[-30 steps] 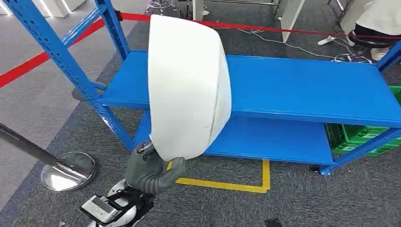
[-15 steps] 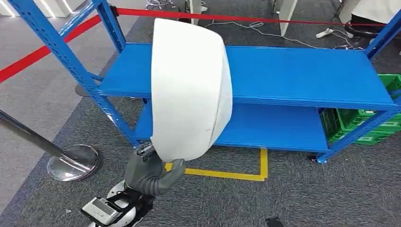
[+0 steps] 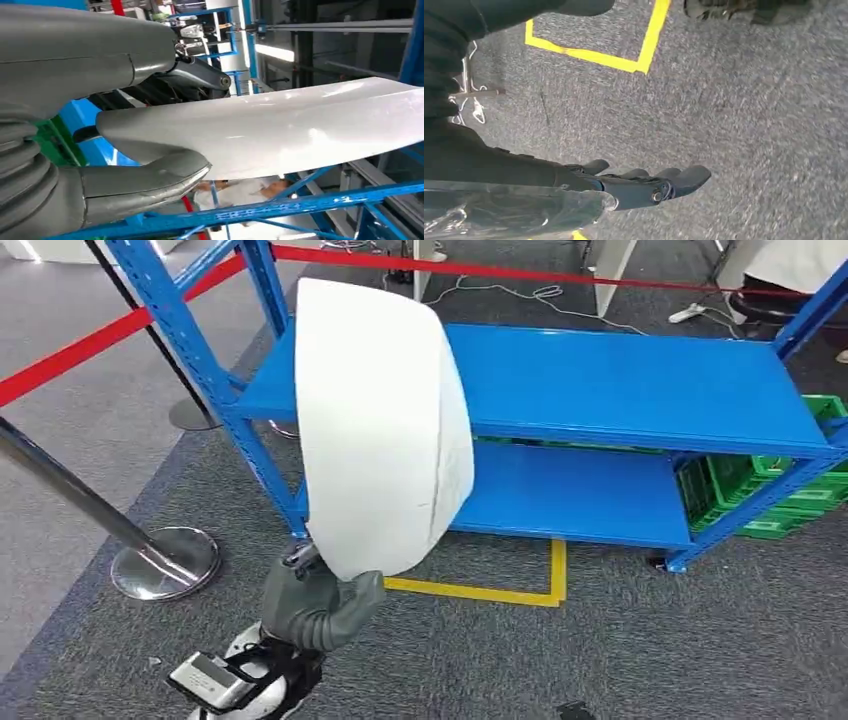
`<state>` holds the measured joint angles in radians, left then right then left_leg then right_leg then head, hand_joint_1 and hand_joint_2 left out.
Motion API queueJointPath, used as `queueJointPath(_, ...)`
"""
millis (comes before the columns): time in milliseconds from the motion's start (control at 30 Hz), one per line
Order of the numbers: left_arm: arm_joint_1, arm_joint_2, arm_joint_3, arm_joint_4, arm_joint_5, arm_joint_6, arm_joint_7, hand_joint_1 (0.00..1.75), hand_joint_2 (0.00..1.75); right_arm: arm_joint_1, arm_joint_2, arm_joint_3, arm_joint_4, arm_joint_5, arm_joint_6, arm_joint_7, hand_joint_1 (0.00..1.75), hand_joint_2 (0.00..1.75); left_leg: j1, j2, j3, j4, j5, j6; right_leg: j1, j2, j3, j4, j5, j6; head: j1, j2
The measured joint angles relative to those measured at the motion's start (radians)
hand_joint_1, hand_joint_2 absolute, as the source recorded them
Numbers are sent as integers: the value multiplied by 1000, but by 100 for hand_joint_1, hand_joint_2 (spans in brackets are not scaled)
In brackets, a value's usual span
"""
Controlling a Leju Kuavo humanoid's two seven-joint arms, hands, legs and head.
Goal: Take the parts from the cabinet and place them on the table.
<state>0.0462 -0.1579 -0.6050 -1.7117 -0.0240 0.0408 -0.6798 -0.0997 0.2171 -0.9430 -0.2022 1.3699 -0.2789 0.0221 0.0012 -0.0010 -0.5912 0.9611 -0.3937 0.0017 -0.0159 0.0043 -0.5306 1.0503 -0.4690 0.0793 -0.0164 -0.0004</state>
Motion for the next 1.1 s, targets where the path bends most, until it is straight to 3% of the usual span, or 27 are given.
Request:
queueJointPath(33,-1,0,2,0,0,-2,0,175,175,-5,2,2,0,3,6,-5,0,175,-5,0,-12,6,3,-6,6,4,38,-55,-27,-2,2,0)
queueJointPath(67,-1,-1,2,0,0,-3,0,175,175,-5,2,5,0,5,8,-8,0,175,-7,1,-14,9,13,-12,5,7,29,-54,-25,-18,-3,0)
queueJointPath(100,-2,-1,2,0,0,-5,0,175,175,-5,2,6,0,6,11,-8,0,175,-6,0,-16,10,20,-16,6,7,23,-52,-23,-21,-1,0)
queueJointPath(167,-1,-2,3,0,1,-7,0,175,175,-1,2,7,0,7,17,-8,0,175,-6,-1,-24,9,33,-26,6,5,-1,-47,-9,-41,0,0)
queueJointPath(200,-1,-2,2,0,3,-7,0,175,175,-2,2,7,1,7,19,-7,0,175,-4,0,-38,28,0,-33,4,3,-3,-47,1,-55,-4,0)
queueJointPath(233,-1,-2,3,0,3,-8,0,175,175,-2,2,7,0,8,20,-7,0,175,-4,0,-52,71,-56,-37,4,3,-16,-47,10,-64,-11,0)
queueJointPath(300,-2,-2,2,0,3,-8,0,175,175,-3,2,9,1,10,20,-7,0,175,-3,0,-90,218,-169,-43,7,2,-43,-47,33,-71,-12,0)
queueJointPath(333,-2,-2,2,0,5,-8,0,175,175,-3,2,9,0,11,20,-6,0,175,-3,0,-104,285,-200,-43,8,1,-57,-46,43,-71,-12,0)
queueJointPath(367,-2,-1,3,0,8,-9,0,175,175,-3,1,9,0,13,21,-3,0,175,-3,0,-105,325,-199,-41,10,0,-71,-45,54,-71,-11,0)
queueJointPath(433,-4,0,4,0,9,-10,0,175,175,-5,1,10,0,16,24,-3,0,175,-4,0,-54,288,-128,-32,14,-1,-101,-44,77,-71,-12,0)
queueJointPath(467,-6,-1,4,0,9,-10,0,175,175,-7,1,11,0,17,27,-5,0,175,-6,0,-5,223,-95,-24,16,0,-116,-44,90,-70,-11,0)
queueJointPath(500,-9,-1,4,0,9,-11,0,175,175,-8,1,13,0,21,29,-8,0,175,-8,0,56,143,-85,-16,16,2,-126,-44,101,-67,-12,0)
queueJointPath(533,-12,-3,4,0,9,-11,0,175,175,-9,1,14,0,24,31,-11,0,175,-13,-1,126,56,-108,-9,17,3,-132,-43,111,-63,-12,0)
queueJointPath(567,-16,-5,5,-3,9,-11,0,175,175,-10,1,16,0,25,34,-14,0,175,-15,0,165,-27,-134,-6,20,2,-138,-43,122,-58,-10,0)
queueJointPath(600,-17,-4,5,-3,9,-11,0,175,175,-11,1,16,0,28,34,-14,0,175,-18,-2,151,-18,-122,-8,16,1,-139,-52,139,-53,-8,0)
queueJointPath(667,-14,-3,6,-2,9,-10,0,175,175,-9,1,18,0,30,39,-11,0,175,-20,-1,135,-21,-104,3,16,0,-143,-64,162,-41,-14,0)
queueJointPath(700,-14,-3,8,-3,8,-8,0,175,175,-6,-1,18,0,29,43,-5,0,175,-13,0,127,-24,-95,8,12,1,-151,-59,150,-37,-17,0)
queueJointPath(733,-14,-3,9,-3,6,-5,0,175,175,-3,-1,18,0,25,48,-2,0,175,-13,0,116,-24,-85,16,13,0,-165,-30,94,-31,-12,0)
queueJointPath(800,-13,-3,12,-11,10,2,0,175,175,-5,-1,17,0,11,55,22,0,175,-12,0,93,-24,-62,20,12,0,-201,116,-33,-22,-2,0)
queueJointPath(833,-12,-3,13,-11,12,2,0,175,175,-6,-2,16,0,4,55,30,0,175,-12,1,80,-23,-50,20,12,0,-219,201,-67,-20,-3,0)
queueJointPath(867,-11,-3,14,-11,14,2,0,175,175,-6,-3,16,0,1,55,34,0,175,-12,2,67,-23,-39,19,12,0,-227,260,-67,-18,-2,0)
queueJointPath(933,-9,-3,16,-12,15,2,0,175,175,-5,-5,14,0,-3,55,41,0,175,-12,2,42,-21,-19,16,11,0,-186,257,5,-18,-2,0)
queueJointPath(967,-9,-3,16,-13,16,2,0,175,175,-5,-6,14,0,-3,55,41,0,175,-11,2,31,-20,-11,13,11,0,-132,190,37,-18,-2,0)
queueJointPath(1000,-9,-3,17,-14,16,2,0,175,175,-7,-7,14,-1,-3,55,41,0,175,-10,0,23,-17,-5,8,9,0,-58,90,44,-17,-2,0)
queueJointPath(1033,-9,-3,18,-16,17,2,0,175,175,-12,-7,13,-1,-3,55,41,0,175,-14,0,18,-11,-1,2,7,0,15,-12,4,-13,-1,0)
queueJointPath(1067,-10,-3,18,-19,16,2,0,175,175,-16,-7,13,-1,-3,55,41,0,175,-17,0,13,-3,1,0,10,5,52,-69,-19,-25,-1,0)
queueJointPath(1100,-10,-3,18,-21,17,2,0,175,175,-18,-7,13,-1,-3,56,41,0,175,-19,1,12,-1,6,-5,10,5,40,-63,-21,-33,-3,0)
